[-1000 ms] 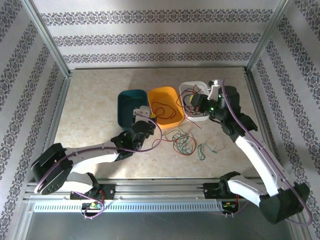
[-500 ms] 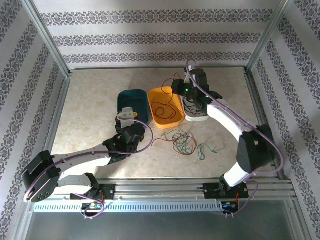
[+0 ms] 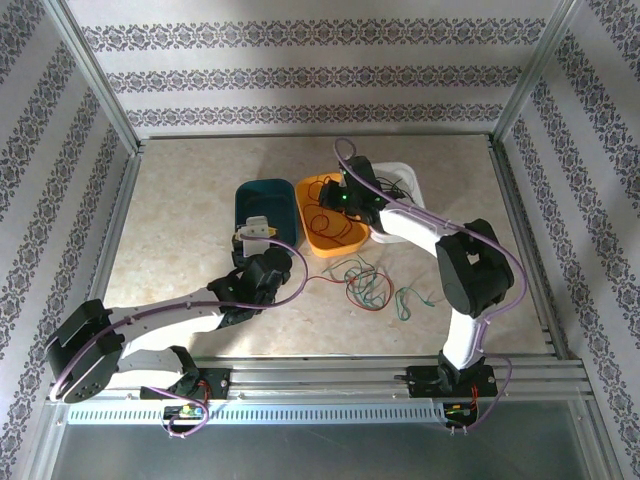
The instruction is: Untangle the cables
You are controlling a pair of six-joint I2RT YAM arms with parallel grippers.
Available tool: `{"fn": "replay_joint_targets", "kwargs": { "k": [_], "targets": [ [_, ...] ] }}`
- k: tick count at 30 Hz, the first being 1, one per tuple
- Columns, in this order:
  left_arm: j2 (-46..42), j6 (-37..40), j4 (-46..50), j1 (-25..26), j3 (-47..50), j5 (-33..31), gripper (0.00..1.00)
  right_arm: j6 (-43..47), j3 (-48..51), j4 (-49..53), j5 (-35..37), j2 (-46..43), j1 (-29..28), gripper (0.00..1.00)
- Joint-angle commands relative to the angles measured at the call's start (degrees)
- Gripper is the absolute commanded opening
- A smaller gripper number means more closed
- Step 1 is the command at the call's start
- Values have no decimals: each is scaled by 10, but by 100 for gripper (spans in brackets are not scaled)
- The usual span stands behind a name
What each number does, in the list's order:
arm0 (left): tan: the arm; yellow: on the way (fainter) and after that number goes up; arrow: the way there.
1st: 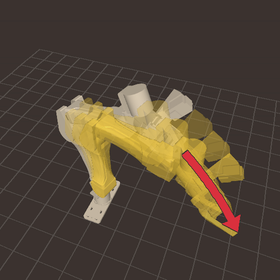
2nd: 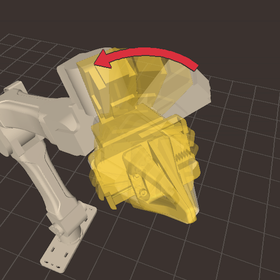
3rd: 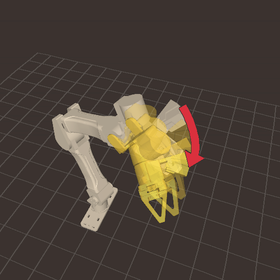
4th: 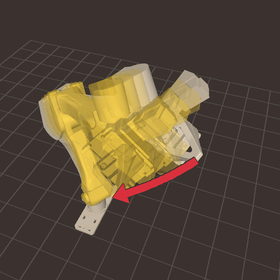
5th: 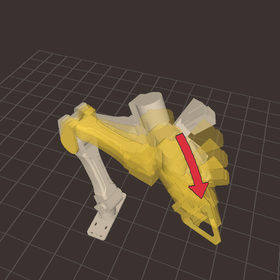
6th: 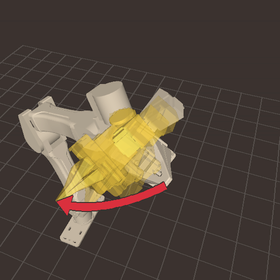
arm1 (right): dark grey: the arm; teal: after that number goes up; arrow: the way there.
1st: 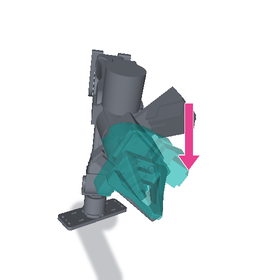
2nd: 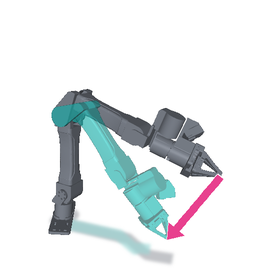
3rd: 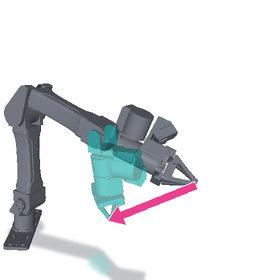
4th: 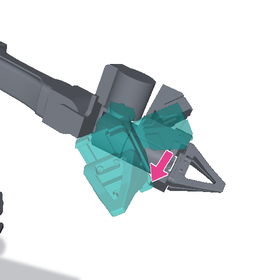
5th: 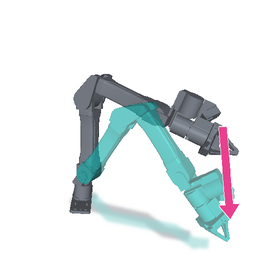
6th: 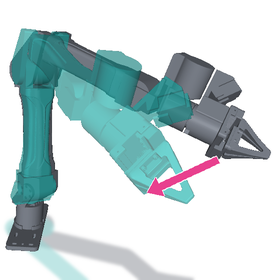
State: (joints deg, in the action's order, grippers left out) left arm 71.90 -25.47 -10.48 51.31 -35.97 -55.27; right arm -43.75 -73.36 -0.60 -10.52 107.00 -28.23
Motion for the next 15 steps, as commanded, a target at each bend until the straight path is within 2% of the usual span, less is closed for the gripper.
{"fn": "replay_joint_targets", "kwargs": {
  "k": [1,2,4,5,6,11,15],
  "targets": [
    [5,14,-4,-1,-13,10,53,-23,-13,3,19,-1,6,0],
    [7,14,-4,-1,-13,11,53,-27,-15,8,19,-3,8,10],
    [7,20,-8,-1,-15,16,53,-27,-18,17,8,-11,11,37],
    [7,23,-8,-1,-16,17,53,-27,-16,17,2,-18,12,42],
    [8,25,-9,-1,-17,20,53,-23,-12,13,-12,-27,14,45],
    [15,28,-9,-1,-19,41,53,-2,26,23,-30,-104,14,46],
    [33,57,-37,-1,-20,118,53,35,78,73,-19,-196,14,48]
  ]
}}
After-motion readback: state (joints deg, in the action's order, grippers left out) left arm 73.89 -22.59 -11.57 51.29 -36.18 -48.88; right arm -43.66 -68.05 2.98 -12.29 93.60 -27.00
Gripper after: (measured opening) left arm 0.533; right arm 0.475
